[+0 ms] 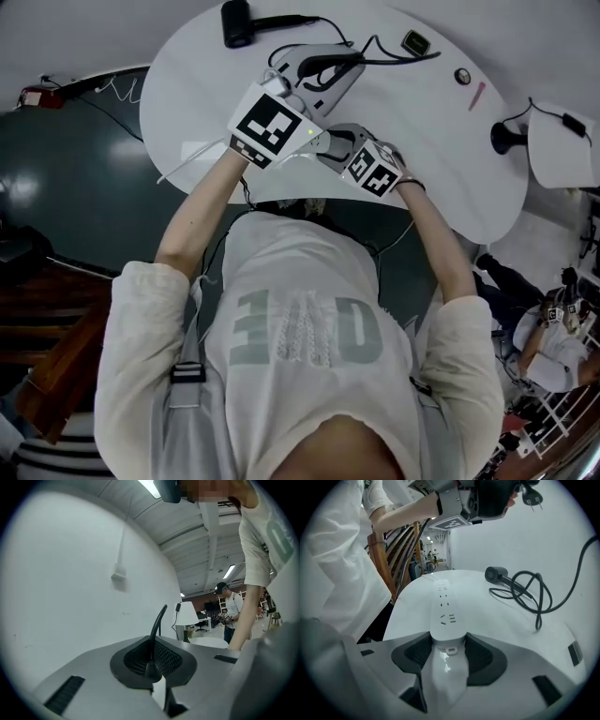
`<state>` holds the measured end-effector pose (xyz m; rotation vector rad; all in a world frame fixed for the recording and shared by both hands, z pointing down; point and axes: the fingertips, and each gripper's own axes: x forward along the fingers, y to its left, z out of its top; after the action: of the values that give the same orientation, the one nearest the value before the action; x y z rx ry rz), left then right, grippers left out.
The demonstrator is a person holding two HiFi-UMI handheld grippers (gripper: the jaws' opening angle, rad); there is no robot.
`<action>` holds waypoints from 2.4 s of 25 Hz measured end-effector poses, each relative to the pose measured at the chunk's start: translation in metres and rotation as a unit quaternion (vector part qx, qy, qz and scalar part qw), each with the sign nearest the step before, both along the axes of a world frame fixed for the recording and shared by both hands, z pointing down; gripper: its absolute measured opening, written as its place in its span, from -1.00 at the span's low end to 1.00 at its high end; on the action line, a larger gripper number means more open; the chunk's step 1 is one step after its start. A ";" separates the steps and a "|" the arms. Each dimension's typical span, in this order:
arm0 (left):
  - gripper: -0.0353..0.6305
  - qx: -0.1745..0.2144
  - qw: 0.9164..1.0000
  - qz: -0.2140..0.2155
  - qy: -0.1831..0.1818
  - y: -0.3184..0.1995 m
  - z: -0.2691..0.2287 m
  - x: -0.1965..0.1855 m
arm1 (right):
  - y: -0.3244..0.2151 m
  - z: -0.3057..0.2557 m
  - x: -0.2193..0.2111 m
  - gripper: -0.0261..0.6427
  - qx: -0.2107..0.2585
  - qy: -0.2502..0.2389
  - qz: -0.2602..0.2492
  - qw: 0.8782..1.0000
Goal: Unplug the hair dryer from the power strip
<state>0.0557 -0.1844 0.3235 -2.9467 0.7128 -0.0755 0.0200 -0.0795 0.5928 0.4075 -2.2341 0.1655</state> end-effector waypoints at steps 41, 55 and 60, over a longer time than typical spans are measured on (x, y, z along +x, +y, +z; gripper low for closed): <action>-0.39 -0.132 0.957 -0.090 -0.243 -0.015 0.206 -0.115 | -0.002 0.001 0.003 -0.22 -0.006 -0.007 0.065 0.998; -0.06 -0.168 0.945 -0.064 -0.274 0.007 0.225 -0.133 | -0.002 0.003 0.007 -0.24 -0.006 -0.011 0.088 0.996; -0.06 -0.175 0.945 -0.083 -0.263 0.009 0.223 -0.149 | -0.003 0.005 0.008 -0.24 0.005 -0.021 0.092 0.995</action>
<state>-0.0928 -0.1755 0.5460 -2.9401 0.9276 -1.0577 0.0280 -0.0821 0.5978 0.6222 -2.2371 0.2615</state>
